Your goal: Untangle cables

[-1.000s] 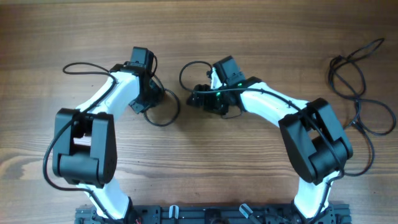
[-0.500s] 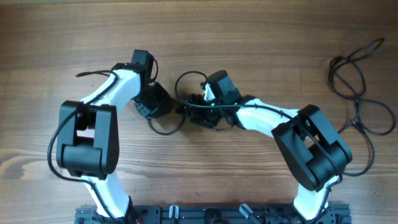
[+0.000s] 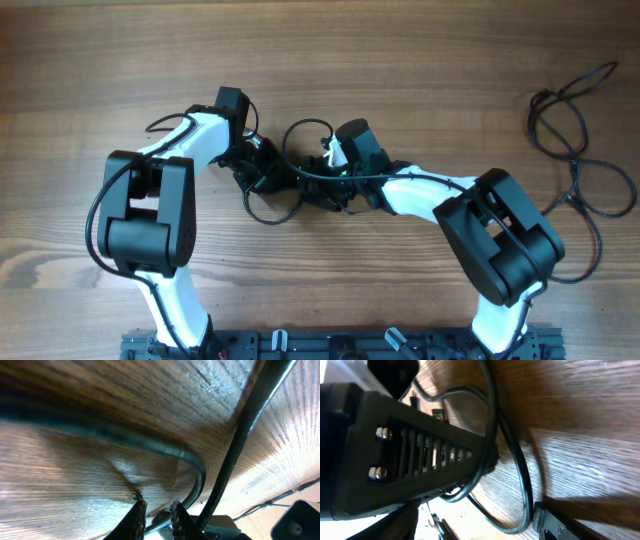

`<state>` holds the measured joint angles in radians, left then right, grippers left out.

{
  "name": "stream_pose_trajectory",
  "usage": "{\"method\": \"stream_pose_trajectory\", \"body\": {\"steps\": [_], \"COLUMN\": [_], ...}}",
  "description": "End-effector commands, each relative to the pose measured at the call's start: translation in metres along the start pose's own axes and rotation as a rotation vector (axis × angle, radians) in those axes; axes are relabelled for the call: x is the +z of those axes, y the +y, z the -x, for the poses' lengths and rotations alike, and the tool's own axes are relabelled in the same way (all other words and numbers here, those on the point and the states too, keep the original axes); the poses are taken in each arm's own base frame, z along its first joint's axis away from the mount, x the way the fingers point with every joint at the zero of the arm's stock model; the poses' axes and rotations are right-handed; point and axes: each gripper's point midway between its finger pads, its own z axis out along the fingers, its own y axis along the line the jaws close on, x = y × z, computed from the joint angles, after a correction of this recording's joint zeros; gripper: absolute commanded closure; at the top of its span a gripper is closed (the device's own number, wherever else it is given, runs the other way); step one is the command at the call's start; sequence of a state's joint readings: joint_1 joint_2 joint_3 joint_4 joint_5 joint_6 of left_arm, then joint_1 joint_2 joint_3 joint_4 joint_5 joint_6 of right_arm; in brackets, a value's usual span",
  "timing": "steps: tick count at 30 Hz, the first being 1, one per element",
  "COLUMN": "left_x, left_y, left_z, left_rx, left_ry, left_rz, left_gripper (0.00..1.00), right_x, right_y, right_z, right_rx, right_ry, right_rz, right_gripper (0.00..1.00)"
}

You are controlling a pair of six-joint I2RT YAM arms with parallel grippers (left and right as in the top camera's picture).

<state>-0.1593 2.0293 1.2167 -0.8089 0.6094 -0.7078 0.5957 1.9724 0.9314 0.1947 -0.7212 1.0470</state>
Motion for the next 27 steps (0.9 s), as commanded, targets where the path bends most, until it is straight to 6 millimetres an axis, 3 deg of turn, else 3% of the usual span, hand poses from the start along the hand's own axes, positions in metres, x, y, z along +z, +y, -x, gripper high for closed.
{"method": "stream_pose_trajectory", "body": {"steps": [1, 7, 22, 27], "left_x": [0.014, 0.013, 0.014, 0.014], "left_y": [0.011, 0.005, 0.004, 0.004], "left_z": [-0.009, -0.014, -0.013, -0.013], "left_rx": [-0.010, -0.010, -0.005, -0.005], "left_ry": [0.063, 0.093, 0.089, 0.089], "left_rz": [0.018, -0.018, -0.021, -0.022], "left_gripper": [0.79, 0.78, 0.77, 0.76], "right_x": [0.007, 0.007, 0.004, 0.004], "right_y": [-0.015, 0.008, 0.032, 0.031], "right_z": [0.004, 0.006, 0.018, 0.020], "right_rx": [0.003, -0.102, -0.141, -0.139], "right_ry": [-0.027, -0.019, -0.073, -0.086], "right_rz": [-0.026, 0.068, 0.151, 0.145], "right_gripper": [0.24, 0.27, 0.36, 0.51]}}
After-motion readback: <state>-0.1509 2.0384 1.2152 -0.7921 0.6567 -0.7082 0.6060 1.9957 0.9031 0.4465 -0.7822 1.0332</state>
